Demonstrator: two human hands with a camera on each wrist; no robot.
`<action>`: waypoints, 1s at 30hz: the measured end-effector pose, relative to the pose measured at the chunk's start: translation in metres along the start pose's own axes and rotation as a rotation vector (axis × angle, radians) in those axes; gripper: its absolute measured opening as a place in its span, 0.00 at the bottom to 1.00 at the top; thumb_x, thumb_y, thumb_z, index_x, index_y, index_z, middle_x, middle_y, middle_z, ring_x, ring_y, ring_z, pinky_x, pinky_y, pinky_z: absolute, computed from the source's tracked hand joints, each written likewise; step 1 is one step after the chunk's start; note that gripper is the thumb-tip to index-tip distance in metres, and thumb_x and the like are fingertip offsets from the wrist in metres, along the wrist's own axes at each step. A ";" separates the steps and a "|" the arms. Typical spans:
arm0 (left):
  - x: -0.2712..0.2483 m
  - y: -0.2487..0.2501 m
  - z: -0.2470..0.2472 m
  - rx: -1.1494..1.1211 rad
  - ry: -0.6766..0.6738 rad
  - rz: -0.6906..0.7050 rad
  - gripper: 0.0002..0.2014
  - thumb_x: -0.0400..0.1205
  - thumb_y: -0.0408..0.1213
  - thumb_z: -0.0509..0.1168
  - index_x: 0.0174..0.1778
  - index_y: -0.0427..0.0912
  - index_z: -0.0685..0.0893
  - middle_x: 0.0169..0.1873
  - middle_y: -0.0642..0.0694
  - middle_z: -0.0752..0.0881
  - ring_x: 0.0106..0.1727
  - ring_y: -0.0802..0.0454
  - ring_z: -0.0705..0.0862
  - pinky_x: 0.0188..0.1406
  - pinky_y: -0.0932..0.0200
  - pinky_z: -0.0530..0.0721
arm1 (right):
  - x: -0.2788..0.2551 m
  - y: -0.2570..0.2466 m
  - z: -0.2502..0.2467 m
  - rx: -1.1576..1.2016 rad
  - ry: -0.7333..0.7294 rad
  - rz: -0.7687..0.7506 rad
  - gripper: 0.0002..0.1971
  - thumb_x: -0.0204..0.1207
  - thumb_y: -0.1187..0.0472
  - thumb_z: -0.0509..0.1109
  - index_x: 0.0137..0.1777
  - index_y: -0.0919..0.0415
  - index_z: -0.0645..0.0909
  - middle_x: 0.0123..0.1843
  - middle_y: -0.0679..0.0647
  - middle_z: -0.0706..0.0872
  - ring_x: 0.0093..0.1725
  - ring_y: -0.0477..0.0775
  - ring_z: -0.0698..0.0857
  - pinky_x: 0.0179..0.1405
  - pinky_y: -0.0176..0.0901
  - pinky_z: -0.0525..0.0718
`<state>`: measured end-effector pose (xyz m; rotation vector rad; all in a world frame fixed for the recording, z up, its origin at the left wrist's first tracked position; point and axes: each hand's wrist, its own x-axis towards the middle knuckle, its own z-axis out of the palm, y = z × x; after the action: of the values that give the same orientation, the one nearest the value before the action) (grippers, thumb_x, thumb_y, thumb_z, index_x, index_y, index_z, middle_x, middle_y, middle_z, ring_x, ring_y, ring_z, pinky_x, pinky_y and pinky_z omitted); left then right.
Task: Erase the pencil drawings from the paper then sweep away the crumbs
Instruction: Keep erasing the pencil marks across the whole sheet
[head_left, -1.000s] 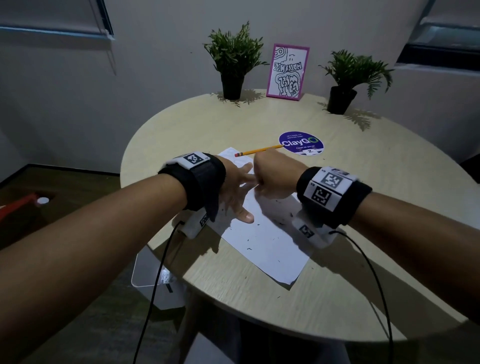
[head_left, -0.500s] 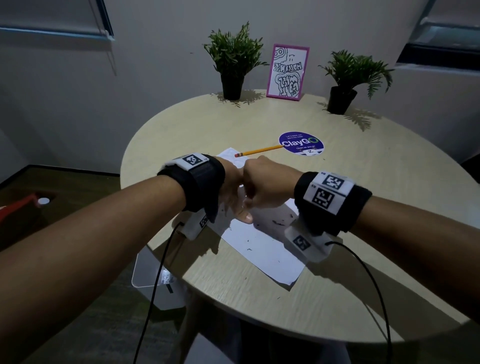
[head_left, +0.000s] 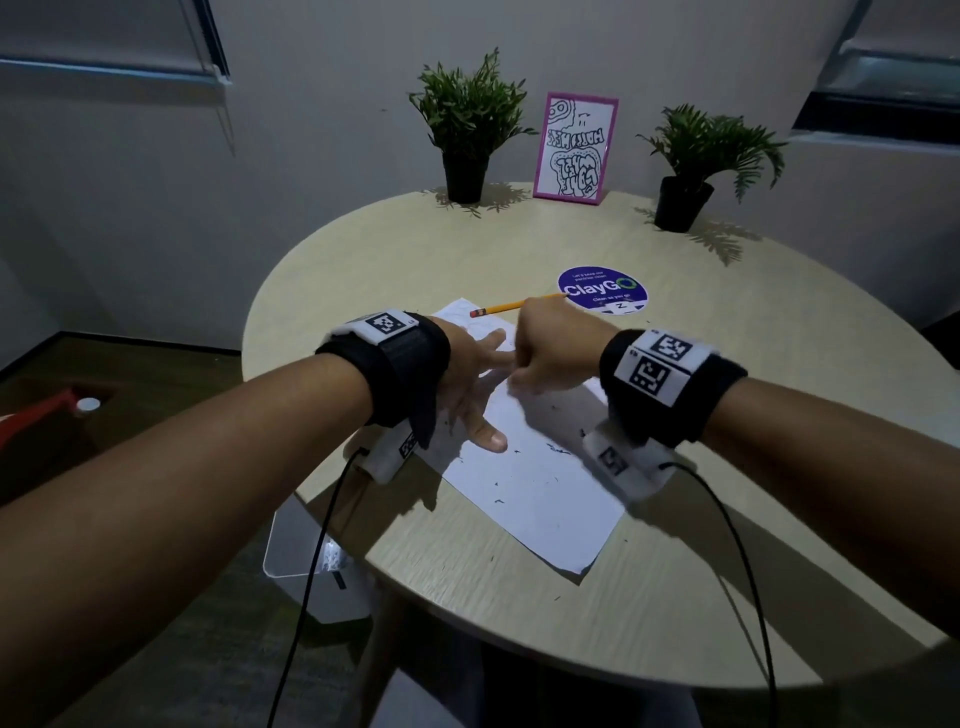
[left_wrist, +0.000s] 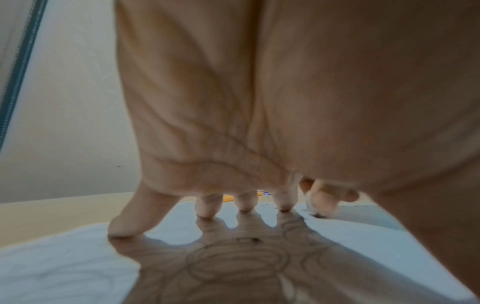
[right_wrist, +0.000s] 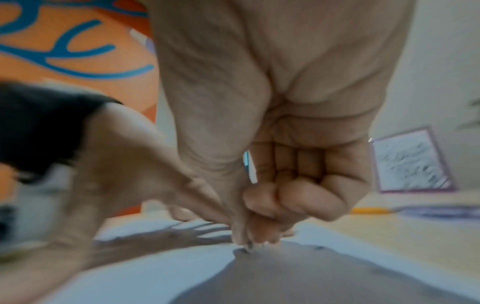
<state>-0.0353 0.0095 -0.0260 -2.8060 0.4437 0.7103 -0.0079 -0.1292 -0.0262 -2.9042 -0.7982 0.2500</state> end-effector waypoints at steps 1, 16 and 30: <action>0.001 0.000 0.001 -0.007 -0.025 0.001 0.57 0.70 0.71 0.70 0.85 0.66 0.38 0.88 0.50 0.38 0.87 0.39 0.55 0.81 0.38 0.62 | 0.006 0.008 -0.003 -0.018 0.037 0.064 0.15 0.68 0.58 0.82 0.34 0.59 0.76 0.30 0.52 0.77 0.30 0.50 0.79 0.30 0.41 0.77; -0.005 0.003 0.000 -0.020 -0.008 -0.029 0.56 0.73 0.64 0.72 0.88 0.50 0.45 0.88 0.48 0.47 0.87 0.45 0.52 0.82 0.46 0.55 | 0.002 0.000 -0.005 -0.054 0.049 0.018 0.13 0.70 0.61 0.80 0.34 0.62 0.76 0.29 0.51 0.74 0.28 0.48 0.75 0.24 0.39 0.72; 0.000 0.001 -0.001 -0.082 0.002 -0.037 0.47 0.78 0.58 0.72 0.87 0.43 0.56 0.85 0.45 0.61 0.79 0.47 0.69 0.70 0.61 0.72 | 0.000 -0.013 0.007 -0.101 0.016 -0.132 0.12 0.73 0.64 0.75 0.33 0.60 0.75 0.30 0.50 0.73 0.31 0.50 0.72 0.28 0.42 0.72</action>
<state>-0.0354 0.0089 -0.0254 -2.8837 0.3706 0.7342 -0.0160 -0.1177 -0.0308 -2.9254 -1.0241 0.1774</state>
